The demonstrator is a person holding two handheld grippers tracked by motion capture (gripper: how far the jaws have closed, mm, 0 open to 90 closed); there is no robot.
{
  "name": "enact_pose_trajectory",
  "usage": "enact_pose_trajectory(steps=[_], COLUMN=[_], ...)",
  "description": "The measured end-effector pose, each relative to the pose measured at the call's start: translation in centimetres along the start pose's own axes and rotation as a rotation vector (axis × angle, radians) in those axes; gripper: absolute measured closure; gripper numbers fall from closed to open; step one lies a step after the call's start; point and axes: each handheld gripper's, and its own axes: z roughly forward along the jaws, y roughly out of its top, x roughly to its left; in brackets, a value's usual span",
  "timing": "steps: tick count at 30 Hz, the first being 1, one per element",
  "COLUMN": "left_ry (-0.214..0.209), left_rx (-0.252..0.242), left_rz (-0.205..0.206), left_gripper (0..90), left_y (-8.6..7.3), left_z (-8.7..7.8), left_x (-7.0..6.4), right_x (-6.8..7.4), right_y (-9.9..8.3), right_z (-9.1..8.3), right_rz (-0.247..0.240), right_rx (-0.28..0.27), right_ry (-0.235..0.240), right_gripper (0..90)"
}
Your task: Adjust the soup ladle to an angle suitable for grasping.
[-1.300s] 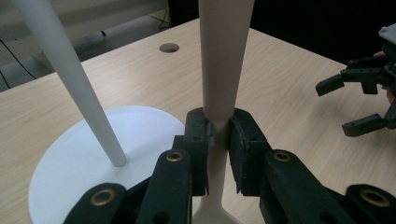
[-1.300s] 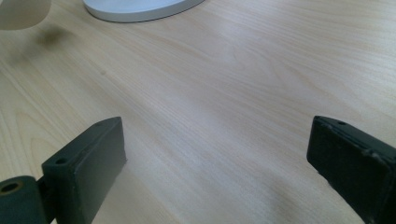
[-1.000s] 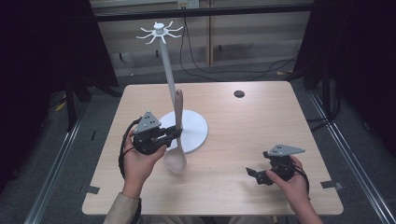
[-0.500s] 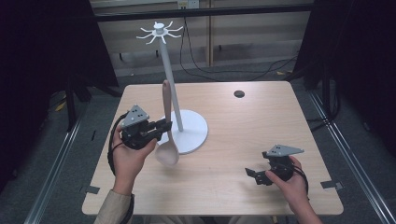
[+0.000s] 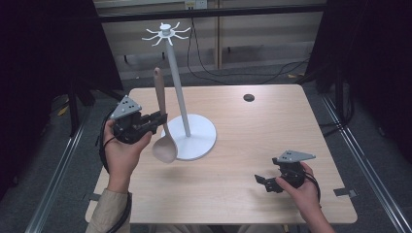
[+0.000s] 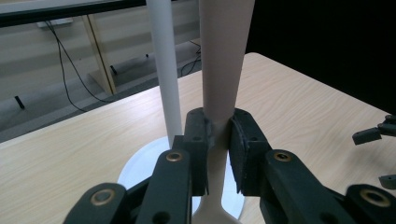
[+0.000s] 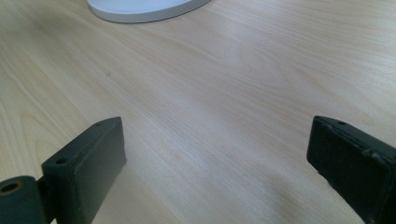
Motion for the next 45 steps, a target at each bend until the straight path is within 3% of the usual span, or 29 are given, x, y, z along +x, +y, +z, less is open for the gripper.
enact_pose_trajectory(steps=[10,20,23,28,45], left_ry=[0.034,0.055,0.064,0.071,0.075], left_rx=[-0.014,-0.019,-0.008,-0.012,0.004], left_rz=[0.002,-0.016,-0.005,-0.019,-0.013], left_gripper=[78.2,78.2,78.2,78.2,78.2], left_y=[2.1,3.5,3.9,4.2,4.6], left_z=[-0.7,-0.5,-0.3,-0.1,0.7], left_x=[0.7,1.4,1.4,1.7,1.8], right_x=[-0.2,-0.1,-0.1,-0.2,-0.2], right_y=[0.0,0.0,0.0,0.0,0.0], right_z=[-0.1,0.0,-0.1,-0.1,-0.1], right_rz=[0.007,0.008,0.009,0.007,0.005], right_rx=[-0.004,-0.001,-0.002,-0.005,-0.006], right_ry=[-0.002,-0.001,0.000,-0.003,0.001], right_gripper=[3.9,3.9,3.9,3.9,3.9])
